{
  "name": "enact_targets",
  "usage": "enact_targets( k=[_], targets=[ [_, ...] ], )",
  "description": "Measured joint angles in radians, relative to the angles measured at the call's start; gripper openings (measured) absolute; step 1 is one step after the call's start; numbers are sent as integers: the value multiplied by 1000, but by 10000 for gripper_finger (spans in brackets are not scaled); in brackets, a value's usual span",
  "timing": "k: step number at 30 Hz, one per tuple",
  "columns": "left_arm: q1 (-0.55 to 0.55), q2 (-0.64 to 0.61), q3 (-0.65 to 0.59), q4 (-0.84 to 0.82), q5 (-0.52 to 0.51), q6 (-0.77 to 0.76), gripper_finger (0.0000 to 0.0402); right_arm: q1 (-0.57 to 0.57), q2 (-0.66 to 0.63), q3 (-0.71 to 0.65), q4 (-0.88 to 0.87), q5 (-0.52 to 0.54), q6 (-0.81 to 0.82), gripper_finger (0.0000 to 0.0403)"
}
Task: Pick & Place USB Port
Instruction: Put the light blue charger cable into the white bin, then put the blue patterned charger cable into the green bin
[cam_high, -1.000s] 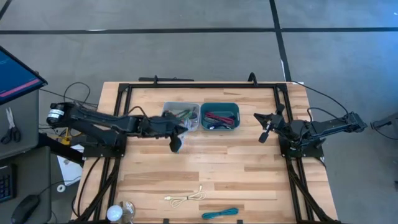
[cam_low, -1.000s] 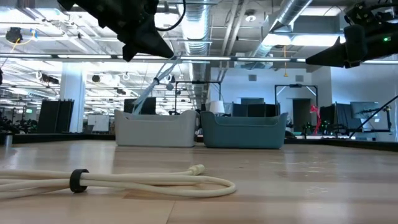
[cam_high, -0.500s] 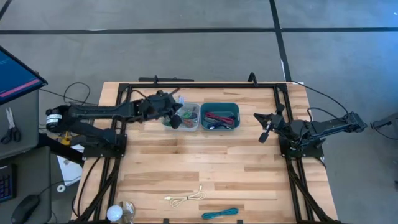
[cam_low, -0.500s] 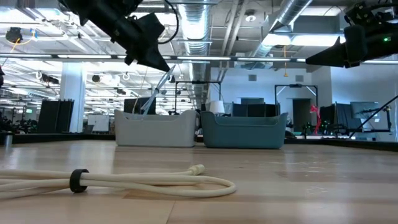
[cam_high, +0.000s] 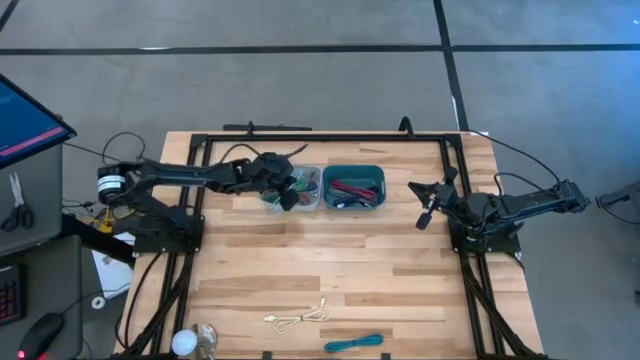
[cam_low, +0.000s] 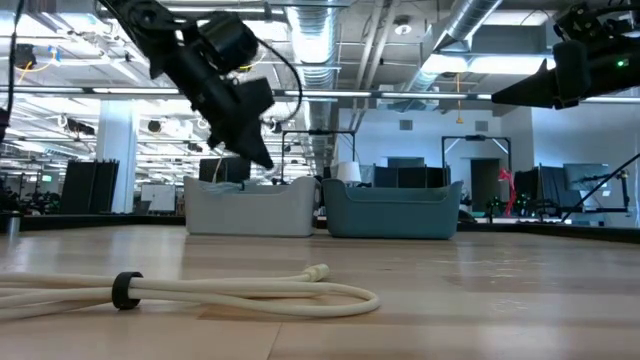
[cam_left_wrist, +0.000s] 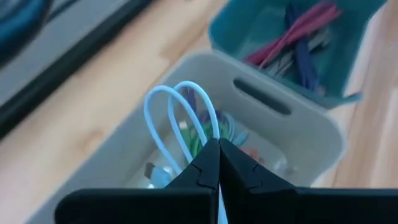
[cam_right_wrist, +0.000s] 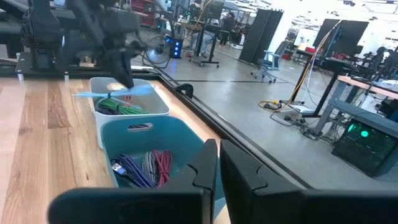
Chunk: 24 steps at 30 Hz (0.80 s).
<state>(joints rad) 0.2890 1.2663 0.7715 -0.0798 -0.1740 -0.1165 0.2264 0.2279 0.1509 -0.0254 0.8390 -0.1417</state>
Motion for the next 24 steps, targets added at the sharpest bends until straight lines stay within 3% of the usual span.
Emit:
enact_targets(
  k=[7,17,24],
  targets=[
    [1,92,0,28,-1,0,3,0,0,0,0,0,0,13],
    [29,102,0,116,-38,2,9,0,0,0,0,0,0,13],
    [40,102,0,140,-50,7,52,0,0,0,0,0,-1,13]
  ],
)
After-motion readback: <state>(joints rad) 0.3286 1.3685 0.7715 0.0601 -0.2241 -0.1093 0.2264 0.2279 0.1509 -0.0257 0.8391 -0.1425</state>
